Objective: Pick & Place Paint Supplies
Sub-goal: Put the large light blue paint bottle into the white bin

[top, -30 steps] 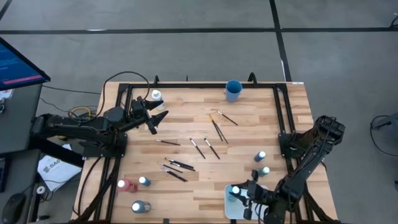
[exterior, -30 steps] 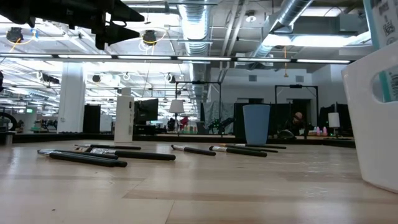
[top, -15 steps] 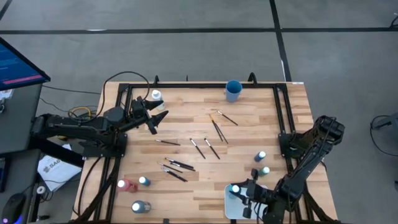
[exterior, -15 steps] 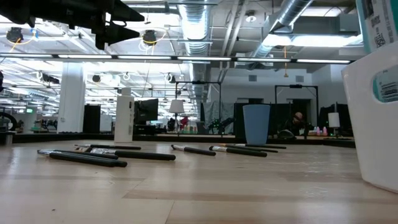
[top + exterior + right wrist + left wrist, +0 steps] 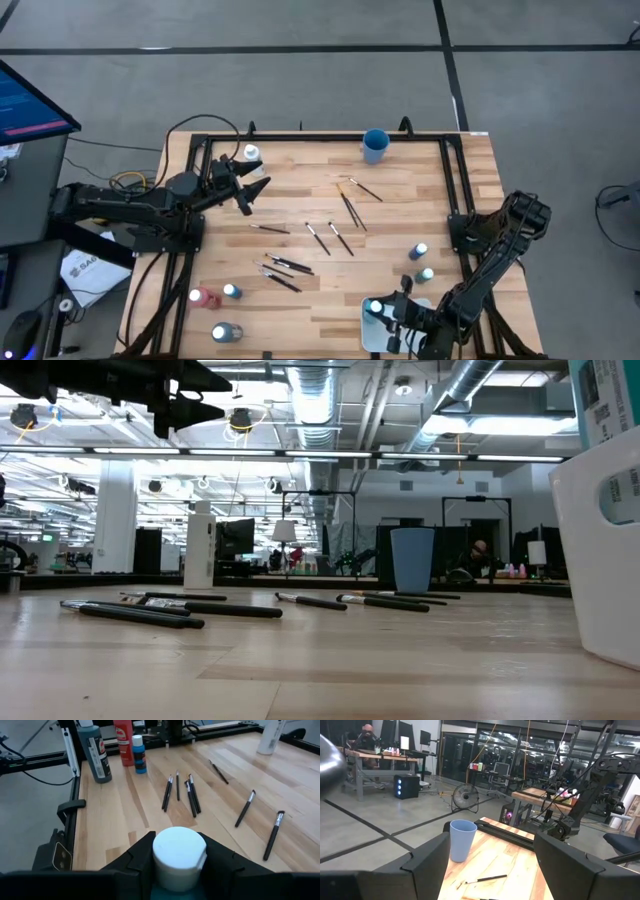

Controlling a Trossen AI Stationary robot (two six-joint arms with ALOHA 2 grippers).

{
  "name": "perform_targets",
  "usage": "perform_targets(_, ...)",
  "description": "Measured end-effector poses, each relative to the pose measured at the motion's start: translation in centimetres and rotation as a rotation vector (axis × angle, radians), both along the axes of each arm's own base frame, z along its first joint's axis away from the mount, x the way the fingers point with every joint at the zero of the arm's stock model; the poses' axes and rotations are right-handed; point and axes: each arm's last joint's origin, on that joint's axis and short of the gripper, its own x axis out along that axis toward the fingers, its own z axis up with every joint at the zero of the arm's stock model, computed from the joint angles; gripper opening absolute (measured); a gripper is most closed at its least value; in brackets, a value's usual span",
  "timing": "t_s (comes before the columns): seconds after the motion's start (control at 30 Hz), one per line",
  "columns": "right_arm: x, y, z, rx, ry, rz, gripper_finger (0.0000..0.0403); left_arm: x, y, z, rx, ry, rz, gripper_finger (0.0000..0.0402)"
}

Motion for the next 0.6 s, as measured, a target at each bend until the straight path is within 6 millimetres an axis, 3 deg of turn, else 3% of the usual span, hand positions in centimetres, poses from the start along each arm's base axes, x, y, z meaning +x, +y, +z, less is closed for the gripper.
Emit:
perform_targets(0.17, 0.00, 0.02, -0.05, 0.003, 0.006, 0.005, 0.0154, -0.01, 0.00, 0.07, 0.000, -0.008, 0.000, 0.0280)
perform_targets(0.43, 0.06, -0.05, -0.08, 0.002, 0.010, 0.004, 0.0242, -0.01, 0.00, 0.14, -0.002, -0.017, -0.001, 0.0280)
perform_targets(0.6, 0.29, 0.30, 0.71, -0.025, 0.009, 0.025, 0.0258, 0.00, 0.00, 0.46, 0.002, -0.024, 0.001, 0.0280)
